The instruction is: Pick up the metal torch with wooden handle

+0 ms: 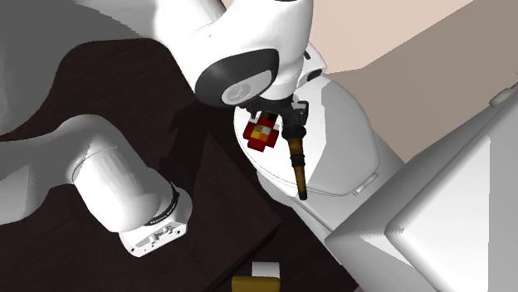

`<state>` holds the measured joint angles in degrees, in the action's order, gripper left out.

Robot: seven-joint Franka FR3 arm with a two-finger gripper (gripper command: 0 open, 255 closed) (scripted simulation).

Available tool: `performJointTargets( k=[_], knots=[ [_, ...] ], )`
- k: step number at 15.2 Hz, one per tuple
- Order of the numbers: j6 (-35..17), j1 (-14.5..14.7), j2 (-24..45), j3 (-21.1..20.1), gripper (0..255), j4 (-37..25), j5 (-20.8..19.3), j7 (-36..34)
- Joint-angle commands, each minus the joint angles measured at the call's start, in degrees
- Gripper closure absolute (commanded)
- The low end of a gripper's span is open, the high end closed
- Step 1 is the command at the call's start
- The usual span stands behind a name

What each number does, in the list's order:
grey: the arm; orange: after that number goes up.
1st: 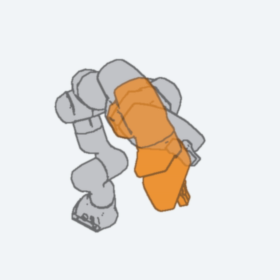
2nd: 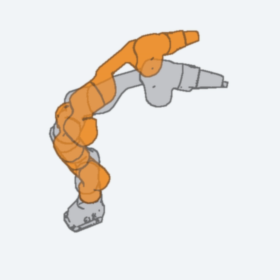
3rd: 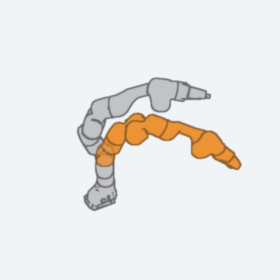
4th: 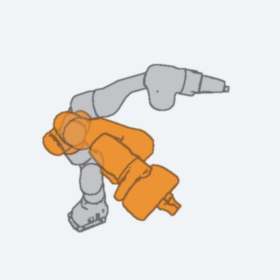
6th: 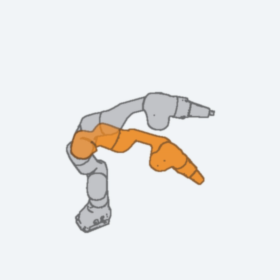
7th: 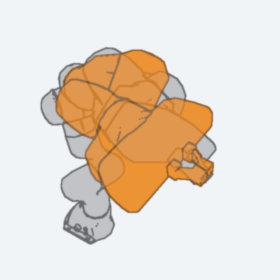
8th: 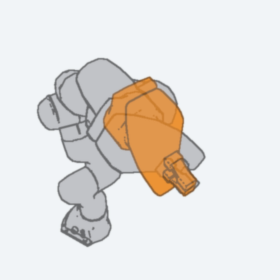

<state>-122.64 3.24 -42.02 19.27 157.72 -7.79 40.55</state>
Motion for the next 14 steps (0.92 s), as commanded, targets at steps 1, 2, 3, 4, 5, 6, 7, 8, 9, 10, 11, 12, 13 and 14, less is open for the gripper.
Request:
performJointTargets(
  k=[1,2,3,4,5,6,7,8,9,10,11,12,13,14],
  knots=[
    [-5.17,0.91,3.23,3.25,0,1.16,-0.52,4.73],
    [-7.74,1.56,5.24,5.03,0,1.44,-0.55,7.17],
    [-10.31,2.38,7.40,6.88,0,1.59,-0.41,9.69],
    [-12.87,3.41,9.71,8.83,0,1.60,-0.05,12.34],
    [-15.40,4.64,12.14,10.86,0,1.47,0.61,15.16],
    [-17.88,6.16,14.68,13.03,0,1.21,1.58,18.15],
    [-20.29,7.98,17.33,15.35,0,0.82,2.97,21.40],
    [-22.59,10.16,20.08,17.85,0,0.29,4.87,24.97],
    [-24.76,12.77,22.93,20.59,0,-0.38,7.40,28.95],
    [-26.75,15.86,25.90,23.58,0,-1.20,10.77,33.48],
    [-28.44,19.56,29.05,26.93,0,-2.20,15.15,38.70],
    [-29.73,23.81,32.53,30.54,0,-3.43,20.99,44.94],
    [-30.04,25.41,33.92,31.82,0,-3.95,23.58,47.52],
    [-30.66,26.44,35.16,32.48,0,-3.99,25.97,49.40]
  ],
)
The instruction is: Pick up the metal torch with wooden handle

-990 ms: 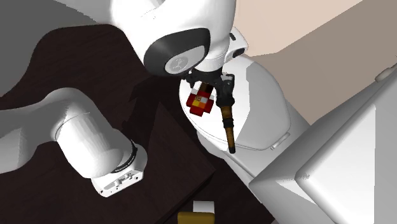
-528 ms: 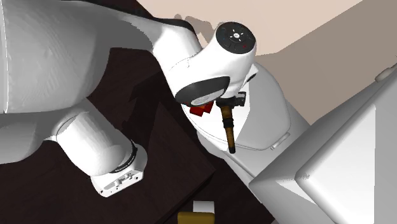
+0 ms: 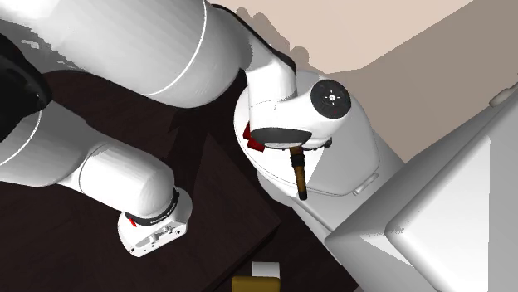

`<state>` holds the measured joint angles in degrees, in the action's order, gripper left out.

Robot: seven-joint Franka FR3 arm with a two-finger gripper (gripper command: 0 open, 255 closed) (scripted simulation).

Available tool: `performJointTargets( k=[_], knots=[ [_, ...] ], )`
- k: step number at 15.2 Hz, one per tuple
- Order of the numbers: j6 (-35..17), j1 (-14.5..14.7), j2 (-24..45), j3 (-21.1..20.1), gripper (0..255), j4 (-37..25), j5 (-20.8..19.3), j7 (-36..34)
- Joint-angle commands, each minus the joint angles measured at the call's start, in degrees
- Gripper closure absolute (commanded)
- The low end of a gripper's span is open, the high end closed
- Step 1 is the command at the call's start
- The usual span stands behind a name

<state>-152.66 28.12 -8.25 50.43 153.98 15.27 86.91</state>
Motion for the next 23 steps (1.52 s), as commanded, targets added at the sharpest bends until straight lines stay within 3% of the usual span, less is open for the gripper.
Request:
performJointTargets(
  k=[1,5,6,8,9,18,21,23],
  knots=[
    [-1.18,2.67,2.70,2.00,0,-0.33,5.55,5.09],
    [-2.19,5.99,8.88,3.23,0,-1.28,18.64,15.10],
    [-2.07,6.32,11.55,2.73,0,-1.89,24.19,19.31],
    [-2.10,5.75,11.50,2.17,0,-1.87,24.08,19.23],
    [-2.10,5.69,11.59,2.17,255,-1.87,24.30,19.50],
    [-2.10,5.76,11.50,2.18,255,-1.87,24.08,19.23],
    [-2.09,5.95,6.49,4.00,255,-0.82,13.53,11.22],
    [-1.52,4.51,3.35,3.63,255,-0.38,6.82,6.09]
  ],
)
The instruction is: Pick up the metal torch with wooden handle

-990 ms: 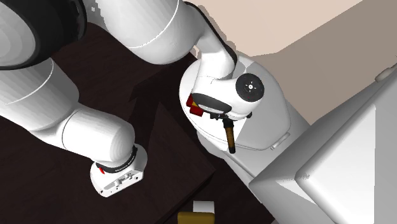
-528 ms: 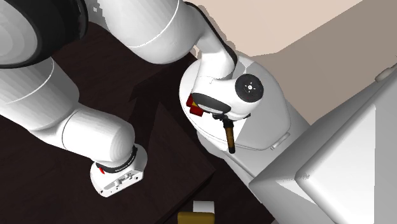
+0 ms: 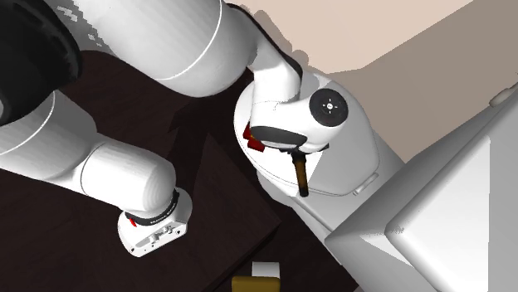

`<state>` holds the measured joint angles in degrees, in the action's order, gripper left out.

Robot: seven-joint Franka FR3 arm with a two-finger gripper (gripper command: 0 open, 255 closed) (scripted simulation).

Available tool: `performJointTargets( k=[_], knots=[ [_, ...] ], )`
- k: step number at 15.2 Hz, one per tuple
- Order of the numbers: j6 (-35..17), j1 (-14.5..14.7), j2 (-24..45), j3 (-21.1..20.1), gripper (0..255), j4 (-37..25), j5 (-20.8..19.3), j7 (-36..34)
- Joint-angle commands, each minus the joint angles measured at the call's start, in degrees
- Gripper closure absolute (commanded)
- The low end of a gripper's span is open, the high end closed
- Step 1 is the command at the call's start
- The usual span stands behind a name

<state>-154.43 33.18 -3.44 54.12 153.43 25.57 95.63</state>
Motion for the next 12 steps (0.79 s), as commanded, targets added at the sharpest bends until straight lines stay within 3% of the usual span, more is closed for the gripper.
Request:
performJointTargets(
  k=[1,7,10,12],
  knots=[
    [0.73,-1.63,-2.86,-0.66,255,0.29,-6.39,-4.87],
    [5.11,-8.05,-9.59,-5.38,255,0.07,-18.14,-14.27],
    [7.73,-10.47,-12.29,-7.48,255,-0.43,-21.62,-17.26],
    [7.86,-10.60,-12.41,-7.60,255,-0.46,-21.74,-17.38]
  ],
)
